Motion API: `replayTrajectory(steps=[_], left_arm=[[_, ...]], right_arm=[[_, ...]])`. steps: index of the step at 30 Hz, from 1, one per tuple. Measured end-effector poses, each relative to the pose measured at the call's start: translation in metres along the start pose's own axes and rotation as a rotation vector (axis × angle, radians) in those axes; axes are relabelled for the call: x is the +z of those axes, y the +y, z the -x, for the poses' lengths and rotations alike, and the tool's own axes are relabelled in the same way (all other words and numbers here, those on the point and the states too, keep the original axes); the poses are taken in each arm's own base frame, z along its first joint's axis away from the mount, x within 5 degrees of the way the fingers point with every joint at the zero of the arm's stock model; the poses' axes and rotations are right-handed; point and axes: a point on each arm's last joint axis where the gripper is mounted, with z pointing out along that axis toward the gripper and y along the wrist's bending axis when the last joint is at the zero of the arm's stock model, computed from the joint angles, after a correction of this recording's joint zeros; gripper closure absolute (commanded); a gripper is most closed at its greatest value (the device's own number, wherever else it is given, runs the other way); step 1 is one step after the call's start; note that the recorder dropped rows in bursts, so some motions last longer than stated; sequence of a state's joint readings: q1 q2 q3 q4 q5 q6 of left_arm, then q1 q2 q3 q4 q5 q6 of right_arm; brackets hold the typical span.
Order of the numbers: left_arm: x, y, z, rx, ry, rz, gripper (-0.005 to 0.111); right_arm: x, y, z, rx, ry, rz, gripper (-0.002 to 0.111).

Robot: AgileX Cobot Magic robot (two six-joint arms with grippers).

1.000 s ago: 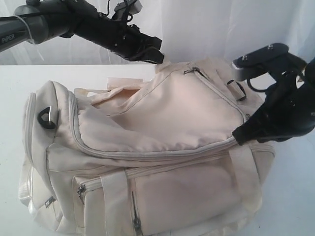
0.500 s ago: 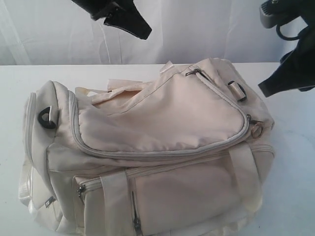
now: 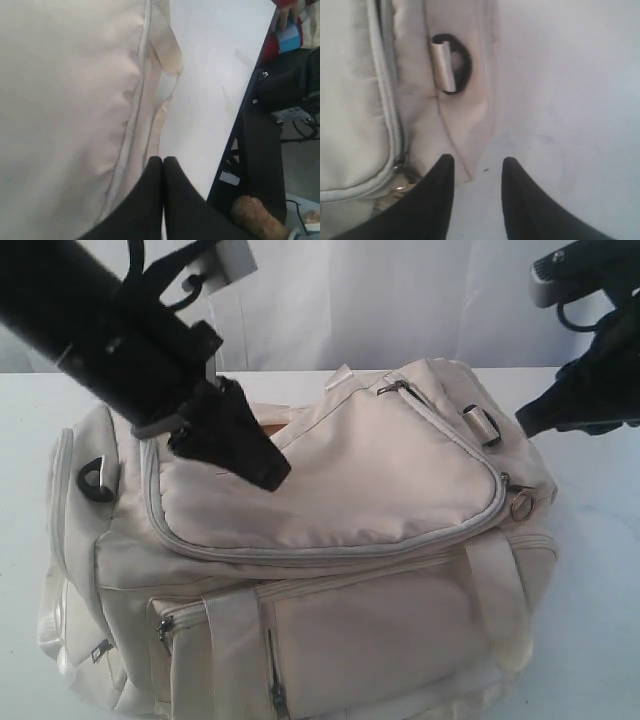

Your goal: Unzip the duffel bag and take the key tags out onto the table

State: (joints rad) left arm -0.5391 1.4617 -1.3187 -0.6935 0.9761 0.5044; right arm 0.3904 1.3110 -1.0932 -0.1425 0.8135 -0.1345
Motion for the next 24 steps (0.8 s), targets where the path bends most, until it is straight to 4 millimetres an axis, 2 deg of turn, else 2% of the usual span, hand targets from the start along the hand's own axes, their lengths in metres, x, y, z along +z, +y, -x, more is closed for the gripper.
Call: replayTrajectory(steps=[5, 8, 12, 17, 24], left_arm=[[0.027, -0.012, -0.033, -0.046, 0.004, -0.028, 0.107], [0.046, -0.004, -0.055, -0.095, 0.030, -0.002, 0.107], [0.059, 0.010, -0.074, -0.135, 0.022, 0.082, 0.107], [0.060, 0.021, -0.082, -0.121, 0.048, 0.190, 0.107], [0.052, 0.043, -0.093, -0.120, 0.168, 0.471, 0.107]], right_arm=[[0.012, 0.006, 0.001, -0.025, 0.024, 0.062, 0.077], [0.013, 0.006, 0.003, -0.026, 0.004, 0.061, 0.077], [0.013, 0.006, 0.006, -0.021, -0.027, 0.056, 0.077], [0.013, 0.005, 0.007, -0.012, -0.040, 0.054, 0.075], [0.013, 0.005, 0.008, 0.004, -0.047, 0.052, 0.053]])
